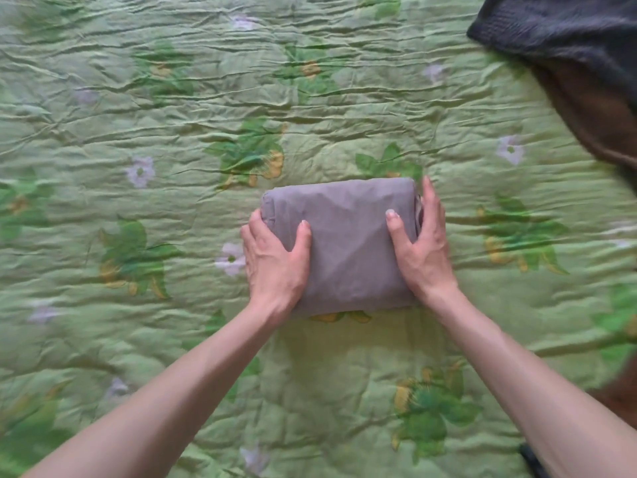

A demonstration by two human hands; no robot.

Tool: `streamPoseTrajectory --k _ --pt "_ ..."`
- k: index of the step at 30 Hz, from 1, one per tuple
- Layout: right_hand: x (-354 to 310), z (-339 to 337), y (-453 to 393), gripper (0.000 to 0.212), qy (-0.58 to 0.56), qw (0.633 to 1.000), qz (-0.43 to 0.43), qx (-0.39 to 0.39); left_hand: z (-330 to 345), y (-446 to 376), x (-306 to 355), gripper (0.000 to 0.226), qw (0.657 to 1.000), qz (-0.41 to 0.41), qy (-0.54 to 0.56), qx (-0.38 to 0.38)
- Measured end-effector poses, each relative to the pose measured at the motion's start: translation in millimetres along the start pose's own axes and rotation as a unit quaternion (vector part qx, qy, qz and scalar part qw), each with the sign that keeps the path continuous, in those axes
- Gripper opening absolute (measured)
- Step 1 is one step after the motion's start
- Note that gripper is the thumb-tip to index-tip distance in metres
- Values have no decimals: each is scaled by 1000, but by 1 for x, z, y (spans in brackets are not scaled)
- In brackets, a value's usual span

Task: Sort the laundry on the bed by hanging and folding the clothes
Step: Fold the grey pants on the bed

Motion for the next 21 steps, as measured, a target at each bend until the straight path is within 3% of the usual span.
streamPoseTrajectory --k 3,8,11,15,21 --pt "19 -10 34 63 -48 994 93 20 -1 0 -16 54 992 -83 78 -60" --pt "23 -10 37 68 -101 981 166 7 8 -6 -9 60 959 -129 178 -181" --pt "25 5 38 78 -228 945 233 -6 16 -2 -6 56 940 -122 226 -225" --pt "13 9 46 74 -286 930 219 -66 19 13 -9 50 909 -116 281 -285" --pt "-20 -20 59 69 -328 923 186 -82 -8 48 7 55 890 -84 323 -311"
Point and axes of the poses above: each hand's wrist, its own y-axis away from the middle knuckle, its own z-axis out of the palm, x = y × z, the point moved 9 cm from there along -y, towards the middle knuckle, and after that the axes turned 10 degrees about -z, right-handed, at the moved point
